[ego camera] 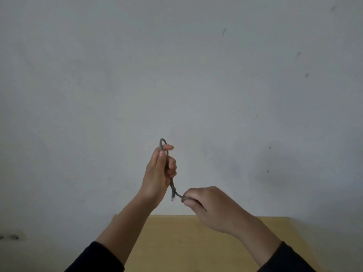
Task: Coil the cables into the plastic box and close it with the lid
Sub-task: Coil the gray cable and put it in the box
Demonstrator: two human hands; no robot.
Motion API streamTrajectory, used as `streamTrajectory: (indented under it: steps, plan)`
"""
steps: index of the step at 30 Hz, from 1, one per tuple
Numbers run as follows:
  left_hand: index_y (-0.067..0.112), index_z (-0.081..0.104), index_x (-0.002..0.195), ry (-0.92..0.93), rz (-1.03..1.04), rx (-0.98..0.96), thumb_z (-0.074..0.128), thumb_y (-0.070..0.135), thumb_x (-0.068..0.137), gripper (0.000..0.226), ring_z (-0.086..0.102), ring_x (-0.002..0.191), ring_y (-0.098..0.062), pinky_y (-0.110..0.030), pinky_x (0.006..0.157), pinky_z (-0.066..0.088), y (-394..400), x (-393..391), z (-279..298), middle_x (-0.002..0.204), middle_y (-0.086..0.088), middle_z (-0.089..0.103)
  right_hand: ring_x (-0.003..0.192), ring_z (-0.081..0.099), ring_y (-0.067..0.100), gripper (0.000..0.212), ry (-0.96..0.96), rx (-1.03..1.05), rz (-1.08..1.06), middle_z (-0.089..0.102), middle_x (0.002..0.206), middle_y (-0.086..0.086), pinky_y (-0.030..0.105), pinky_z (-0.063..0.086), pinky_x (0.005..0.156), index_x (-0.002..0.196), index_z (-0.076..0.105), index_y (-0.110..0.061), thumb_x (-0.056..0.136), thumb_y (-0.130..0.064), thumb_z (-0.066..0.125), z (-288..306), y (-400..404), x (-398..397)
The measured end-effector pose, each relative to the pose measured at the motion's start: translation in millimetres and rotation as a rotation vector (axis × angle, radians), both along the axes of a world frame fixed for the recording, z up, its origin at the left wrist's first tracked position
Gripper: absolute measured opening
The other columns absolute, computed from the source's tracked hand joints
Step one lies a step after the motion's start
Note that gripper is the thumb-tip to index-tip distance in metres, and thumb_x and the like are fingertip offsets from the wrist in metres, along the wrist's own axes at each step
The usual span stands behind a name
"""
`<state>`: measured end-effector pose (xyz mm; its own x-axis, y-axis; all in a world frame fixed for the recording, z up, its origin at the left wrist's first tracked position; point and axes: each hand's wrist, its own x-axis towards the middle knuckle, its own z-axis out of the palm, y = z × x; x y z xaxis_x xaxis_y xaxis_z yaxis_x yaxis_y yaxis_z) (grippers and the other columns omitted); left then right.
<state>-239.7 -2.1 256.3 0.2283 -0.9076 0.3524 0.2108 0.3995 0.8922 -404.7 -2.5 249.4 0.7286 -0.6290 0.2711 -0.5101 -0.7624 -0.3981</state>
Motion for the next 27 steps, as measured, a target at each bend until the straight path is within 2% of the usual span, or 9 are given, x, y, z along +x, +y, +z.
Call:
streamTrajectory:
  steps: [4, 7, 9, 12, 16, 19, 22, 24, 27]
  plan:
    - [0.024, 0.054, 0.105, -0.272, -0.052, 0.023, 0.029, 0.035, 0.099, 0.028, 0.044, 0.058, -0.016, -0.029, 0.058, 0.036, 12.9, -5.8, -17.0, 0.063, 0.001, 0.052, 0.053, 0.046, 0.002, 0.015, 0.012, 0.031, -0.028, 0.05, 0.059, -0.013, 0.021, 0.033, 0.053, 0.08, 0.062, -0.019, 0.089, -0.03, 0.057, 26.9, -4.3, -8.0]
    - [0.018, 0.053, 0.107, -0.357, -0.145, 0.05, 0.029, 0.031, 0.1, 0.028, 0.047, 0.056, -0.016, -0.024, 0.054, 0.038, 24.8, -13.3, -18.8, 0.063, -0.005, 0.055, 0.047, 0.044, 0.0, 0.017, -0.048, 0.167, -0.072, 0.049, 0.054, -0.011, 0.017, 0.033, 0.053, 0.071, 0.062, -0.02, 0.077, -0.032, 0.073, 45.9, -11.6, -15.7]
    - [0.014, 0.054, 0.105, -0.389, -0.181, 0.079, 0.03, 0.031, 0.101, 0.029, 0.052, 0.058, -0.015, -0.023, 0.054, 0.04, 32.2, -19.2, -18.8, 0.065, -0.005, 0.058, 0.051, 0.045, 0.005, 0.019, -0.108, 0.223, -0.075, 0.056, 0.058, -0.007, 0.023, 0.038, 0.054, 0.07, 0.063, -0.019, 0.071, -0.032, 0.078, 55.8, -15.7, -19.1]
    - [0.01, 0.054, 0.103, -0.382, -0.257, 0.116, 0.032, 0.038, 0.097, 0.036, 0.05, 0.054, -0.015, -0.024, 0.05, 0.033, 40.4, -30.1, -19.6, 0.063, -0.003, 0.057, 0.066, 0.062, 0.017, 0.015, -0.191, 0.278, -0.037, 0.068, 0.067, -0.001, 0.039, 0.051, 0.064, 0.071, 0.065, -0.018, 0.071, -0.025, 0.079, 68.0, -21.4, -22.2]
    - [0.015, 0.056, 0.103, -0.219, -0.356, 0.082, 0.028, 0.037, 0.095, 0.036, 0.023, 0.045, -0.011, -0.019, 0.046, 0.025, 43.9, -38.2, -16.0, 0.051, 0.006, 0.031, 0.072, 0.064, 0.016, 0.01, -0.31, 0.361, 0.043, 0.069, 0.07, 0.001, 0.034, 0.05, 0.073, 0.072, 0.065, -0.016, 0.076, -0.017, 0.074, 69.8, -30.9, -25.5]
    - [0.02, 0.061, 0.102, -0.016, -0.438, 0.091, 0.029, 0.035, 0.097, 0.035, 0.014, 0.045, -0.008, -0.018, 0.044, 0.019, 42.3, -37.2, -6.7, 0.054, 0.008, 0.016, 0.062, 0.056, 0.01, 0.008, -0.522, 0.408, 0.055, 0.063, 0.065, -0.007, 0.019, 0.044, 0.062, 0.072, 0.067, -0.018, 0.08, -0.017, 0.069, 59.1, -38.0, -23.8]
    - [0.021, 0.065, 0.098, 0.245, -0.472, 0.098, 0.032, 0.033, 0.095, 0.035, 0.012, 0.043, -0.007, -0.014, 0.038, 0.022, 38.8, -32.9, 7.4, 0.056, 0.006, 0.01, 0.053, 0.038, 0.014, 0.014, -0.737, 0.449, -0.042, 0.05, 0.055, -0.006, 0.022, 0.032, 0.051, 0.079, 0.072, -0.024, 0.086, -0.025, 0.06, 35.0, -44.6, -18.0]
    - [0.019, 0.063, 0.101, 0.412, -0.469, 0.058, 0.032, 0.031, 0.095, 0.034, 0.01, 0.043, -0.007, -0.014, 0.037, 0.018, 34.3, -27.8, 18.2, 0.056, 0.007, 0.011, 0.051, 0.037, 0.013, 0.021, -0.744, 0.423, -0.15, 0.048, 0.054, -0.007, 0.022, 0.031, 0.05, 0.09, 0.072, -0.029, 0.093, -0.022, 0.052, 12.3, -45.8, -12.4]
    - [0.019, 0.059, 0.104, 0.587, -0.383, -0.05, 0.028, 0.03, 0.099, 0.033, 0.01, 0.045, -0.007, -0.016, 0.039, 0.017, 25.6, -16.9, 34.1, 0.056, 0.007, 0.011, 0.046, 0.038, 0.006, 0.025, -0.593, 0.336, -0.235, 0.05, 0.055, -0.008, 0.018, 0.032, 0.05, 0.104, 0.068, -0.029, 0.097, -0.026, 0.044, -19.5, -38.2, -5.2]
